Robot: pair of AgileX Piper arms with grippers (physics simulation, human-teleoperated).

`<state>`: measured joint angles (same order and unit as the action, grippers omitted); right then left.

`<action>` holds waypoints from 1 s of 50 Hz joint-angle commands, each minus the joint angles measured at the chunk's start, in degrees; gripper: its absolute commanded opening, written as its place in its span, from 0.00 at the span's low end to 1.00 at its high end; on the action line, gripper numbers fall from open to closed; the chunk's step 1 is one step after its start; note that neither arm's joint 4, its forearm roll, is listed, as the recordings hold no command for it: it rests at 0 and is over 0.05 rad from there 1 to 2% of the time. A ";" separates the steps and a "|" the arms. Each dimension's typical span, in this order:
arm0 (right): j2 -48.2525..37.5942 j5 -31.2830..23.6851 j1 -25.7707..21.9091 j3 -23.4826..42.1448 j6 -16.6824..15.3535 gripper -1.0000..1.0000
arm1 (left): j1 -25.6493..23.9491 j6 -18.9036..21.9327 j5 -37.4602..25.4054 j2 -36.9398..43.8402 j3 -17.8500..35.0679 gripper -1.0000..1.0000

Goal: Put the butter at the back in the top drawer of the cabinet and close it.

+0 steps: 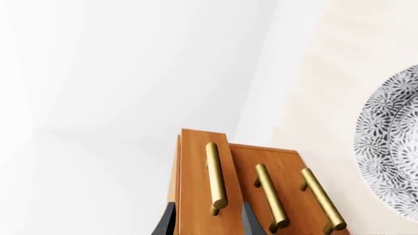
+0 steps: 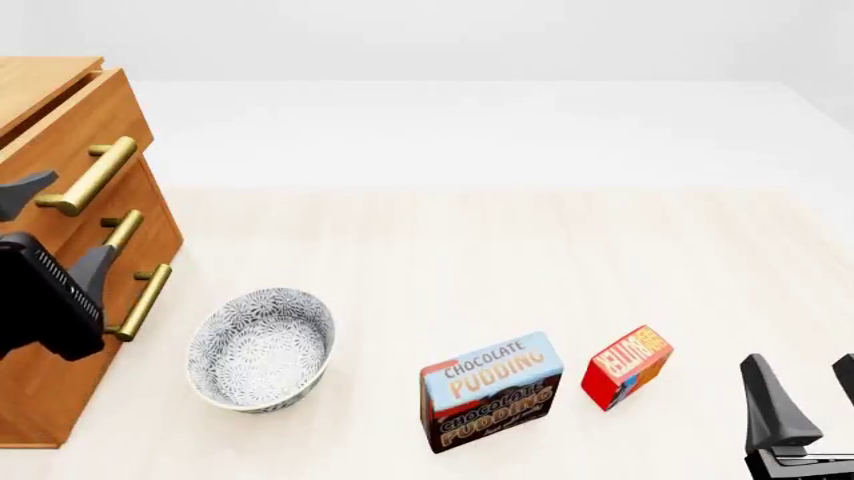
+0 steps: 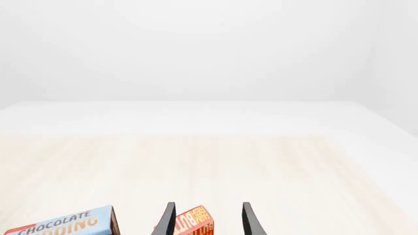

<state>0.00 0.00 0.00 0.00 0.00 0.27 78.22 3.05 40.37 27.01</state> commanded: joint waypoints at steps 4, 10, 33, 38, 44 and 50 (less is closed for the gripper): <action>0.00 0.00 0.00 0.00 0.00 1.00 | 1.15 0.44 1.94 2.08 -0.11 1.00; 0.00 0.00 0.00 0.00 0.00 1.00 | 1.67 0.48 2.36 2.54 -0.13 1.00; 0.00 0.00 0.00 0.00 0.00 1.00 | 3.27 0.44 7.16 8.12 -0.06 1.00; 0.00 0.00 0.00 0.00 0.00 1.00 | 3.89 0.33 8.40 9.68 -0.26 1.00; 0.00 0.00 0.00 0.00 0.00 1.00 | 5.04 0.29 9.22 9.94 -0.51 1.00; 0.00 0.00 0.00 0.00 0.00 1.00 | 5.01 0.33 10.55 11.15 -1.09 1.00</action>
<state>0.00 0.00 0.00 0.00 0.00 4.58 78.58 11.75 49.86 26.40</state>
